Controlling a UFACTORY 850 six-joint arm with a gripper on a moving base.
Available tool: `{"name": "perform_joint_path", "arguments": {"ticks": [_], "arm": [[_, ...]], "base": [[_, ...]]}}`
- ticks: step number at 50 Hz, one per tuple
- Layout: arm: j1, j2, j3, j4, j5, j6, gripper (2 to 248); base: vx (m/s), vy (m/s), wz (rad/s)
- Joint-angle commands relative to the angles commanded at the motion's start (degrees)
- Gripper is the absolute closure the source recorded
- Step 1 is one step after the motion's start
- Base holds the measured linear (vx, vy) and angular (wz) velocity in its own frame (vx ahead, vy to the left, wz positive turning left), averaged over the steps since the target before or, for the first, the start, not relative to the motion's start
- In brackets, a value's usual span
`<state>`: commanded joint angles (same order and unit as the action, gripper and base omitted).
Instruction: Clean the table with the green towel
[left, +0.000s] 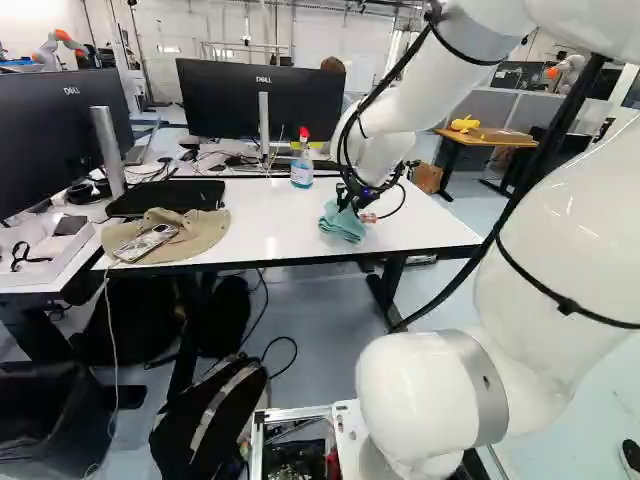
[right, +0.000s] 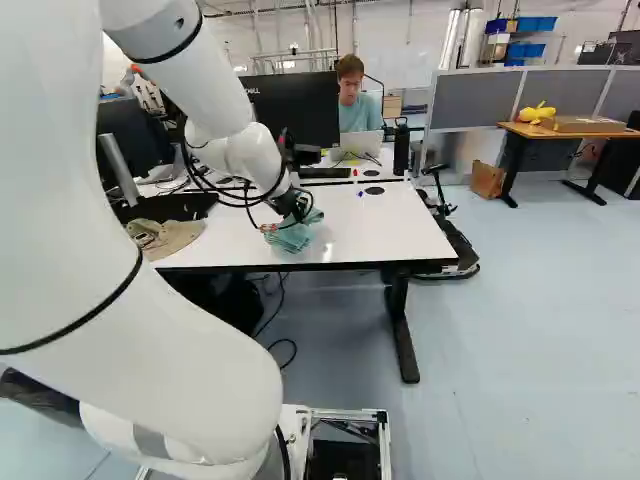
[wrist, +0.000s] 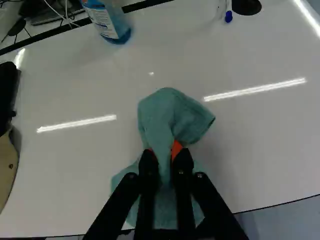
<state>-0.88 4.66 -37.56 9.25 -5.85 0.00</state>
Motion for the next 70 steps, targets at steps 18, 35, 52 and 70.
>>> {"name": "perform_joint_path", "arguments": {"ticks": [18, 35, 52, 70], "arm": [[0.6, 1.9, 0.1, 0.0, 0.0, 0.0, 204], [4.2, 2.7, -0.8, 0.0, 0.0, 0.0, 204], [7.8, 2.0, -1.4, 0.0, 0.0, 0.0, 204], [11.7, 1.4, -2.1, 0.0, 0.0, 0.0, 204]], "base": [[0.0, 0.0, 0.0], [0.0, 0.0, 0.0], [0.0, 0.0, 0.0], [0.0, 0.0, 0.0]]}}
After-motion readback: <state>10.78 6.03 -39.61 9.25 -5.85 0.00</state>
